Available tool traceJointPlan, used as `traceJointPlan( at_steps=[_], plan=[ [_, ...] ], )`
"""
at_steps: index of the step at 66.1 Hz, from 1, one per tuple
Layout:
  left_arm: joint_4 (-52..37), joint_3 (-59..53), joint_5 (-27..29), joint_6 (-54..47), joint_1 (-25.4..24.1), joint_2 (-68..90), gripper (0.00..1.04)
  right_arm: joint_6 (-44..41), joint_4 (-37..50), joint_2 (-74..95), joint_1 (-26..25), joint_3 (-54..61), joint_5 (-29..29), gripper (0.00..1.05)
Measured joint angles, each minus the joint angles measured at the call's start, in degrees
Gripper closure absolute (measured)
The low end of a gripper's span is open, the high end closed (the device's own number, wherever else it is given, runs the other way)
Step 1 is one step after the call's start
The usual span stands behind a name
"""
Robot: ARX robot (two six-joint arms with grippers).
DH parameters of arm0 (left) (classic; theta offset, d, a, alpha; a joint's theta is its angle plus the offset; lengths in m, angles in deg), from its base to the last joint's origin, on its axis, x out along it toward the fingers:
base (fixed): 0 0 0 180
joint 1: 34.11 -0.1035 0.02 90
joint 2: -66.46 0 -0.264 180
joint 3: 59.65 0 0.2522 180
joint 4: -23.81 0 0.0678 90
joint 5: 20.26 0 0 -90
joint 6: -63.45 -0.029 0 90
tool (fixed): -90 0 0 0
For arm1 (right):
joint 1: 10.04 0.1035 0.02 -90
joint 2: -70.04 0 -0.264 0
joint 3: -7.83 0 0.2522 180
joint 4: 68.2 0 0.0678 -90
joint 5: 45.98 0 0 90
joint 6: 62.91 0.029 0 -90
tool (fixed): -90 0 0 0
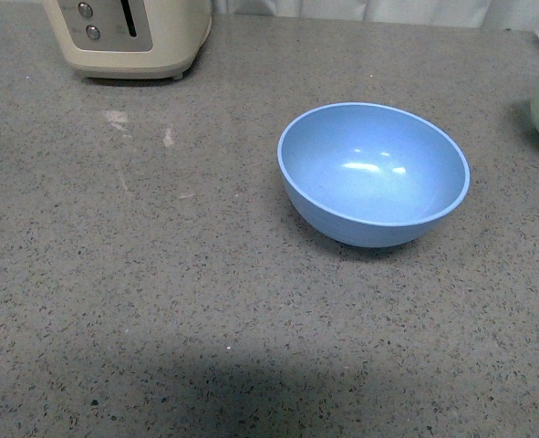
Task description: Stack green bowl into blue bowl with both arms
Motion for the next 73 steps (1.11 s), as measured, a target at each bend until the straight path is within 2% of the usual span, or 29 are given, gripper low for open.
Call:
traceJointPlan(
  at_steps=[22,28,31,32,36,37,39,46,55,60,73],
  plan=[
    [4.2,-0.6,0.0,-0.2,0.0,-5.8,1.01,0.0,0.0,0.0,0.0,0.0,0.0,0.09],
    [12.7,-0.6,0.0,-0.3,0.0,-12.4,1.01,0.0,0.0,0.0,0.0,0.0,0.0,0.09],
    [13.7,-0.6,0.0,-0.3,0.0,-14.7,1.01,0.0,0.0,0.0,0.0,0.0,0.0,0.09],
    [13.8,-0.6,0.0,-0.3,0.0,-15.1,1.01,-0.2,-0.2,0.1,0.2,0.0,-1.0,0.09],
    [14.0,-0.6,0.0,-0.3,0.0,-15.3,1.01,-3.0,-2.6,4.0,4.8,-0.9,-17.8,0.09],
    [14.1,-0.6,0.2,-0.3,0.0,-15.3,1.01,-3.5,-2.0,4.7,5.1,-1.0,-20.3,0.09],
    [14.1,-0.6,0.1,-0.3,0.0,-15.3,1.01,-4.1,-0.6,6.4,5.0,-1.0,-21.3,0.09],
    [14.1,-0.6,0.0,-0.3,0.0,-15.4,1.01,-6.8,9.0,16.9,-0.3,-2.4,-13.3,0.09],
    [14.1,-0.6,0.0,-0.3,0.0,-15.4,1.01,-10.7,20.3,36.9,-8.6,-10.4,-0.9,0.09],
    [14.1,-0.6,0.2,-0.3,0.0,-15.4,1.01,-14.5,20.8,47.7,-10.7,-15.5,3.4,0.09],
    [14.2,-0.6,0.0,-0.3,0.0,-15.4,1.01,-22.0,16.5,66.3,-12.4,-25.3,9.7,0.09]
  ],
)
